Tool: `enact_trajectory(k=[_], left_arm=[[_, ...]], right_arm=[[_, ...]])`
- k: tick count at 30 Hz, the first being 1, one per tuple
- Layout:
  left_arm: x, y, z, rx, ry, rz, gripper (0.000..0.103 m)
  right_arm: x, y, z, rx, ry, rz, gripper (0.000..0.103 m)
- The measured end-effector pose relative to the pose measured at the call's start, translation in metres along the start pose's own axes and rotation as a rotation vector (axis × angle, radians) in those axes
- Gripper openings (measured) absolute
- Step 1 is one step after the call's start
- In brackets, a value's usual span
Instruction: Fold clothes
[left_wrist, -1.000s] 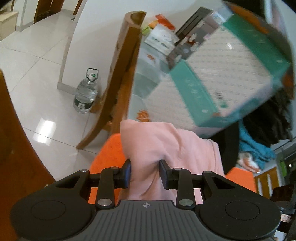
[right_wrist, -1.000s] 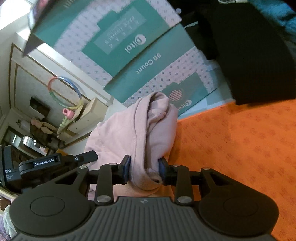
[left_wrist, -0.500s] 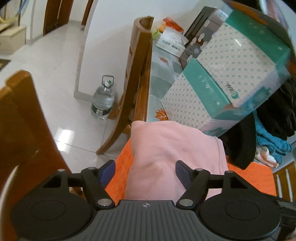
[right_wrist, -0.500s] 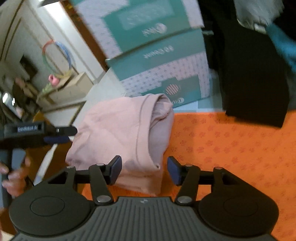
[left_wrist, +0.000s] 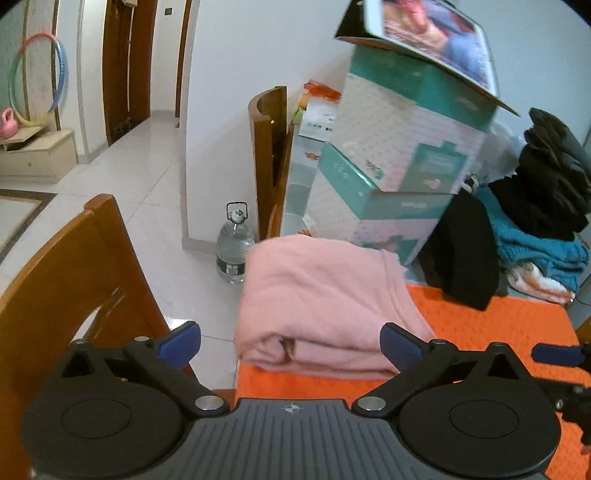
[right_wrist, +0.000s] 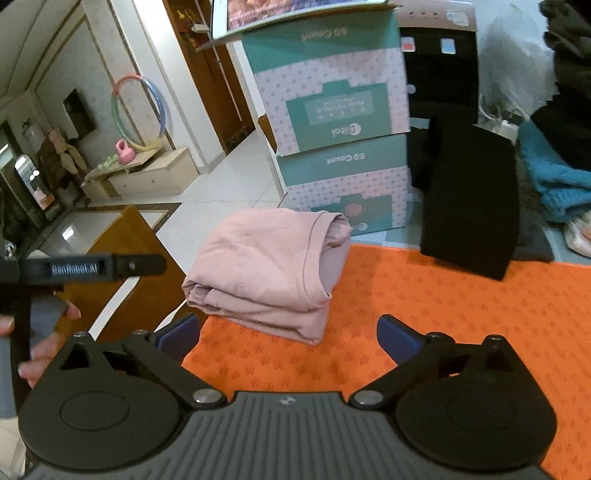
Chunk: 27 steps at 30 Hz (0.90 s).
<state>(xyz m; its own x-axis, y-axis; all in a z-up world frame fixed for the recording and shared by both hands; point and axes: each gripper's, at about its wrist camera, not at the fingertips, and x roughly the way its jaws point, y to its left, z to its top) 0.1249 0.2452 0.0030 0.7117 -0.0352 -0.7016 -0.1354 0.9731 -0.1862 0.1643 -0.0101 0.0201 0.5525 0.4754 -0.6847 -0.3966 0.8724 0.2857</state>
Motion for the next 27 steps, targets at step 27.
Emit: enact_trajectory(k=[27], left_arm=[[-0.089,-0.123,-0.099,0.131,-0.016,0.005,0.103]], right_arm=[[-0.146,-0.037,-0.095,0.069,-0.055,-0.409,0.103]])
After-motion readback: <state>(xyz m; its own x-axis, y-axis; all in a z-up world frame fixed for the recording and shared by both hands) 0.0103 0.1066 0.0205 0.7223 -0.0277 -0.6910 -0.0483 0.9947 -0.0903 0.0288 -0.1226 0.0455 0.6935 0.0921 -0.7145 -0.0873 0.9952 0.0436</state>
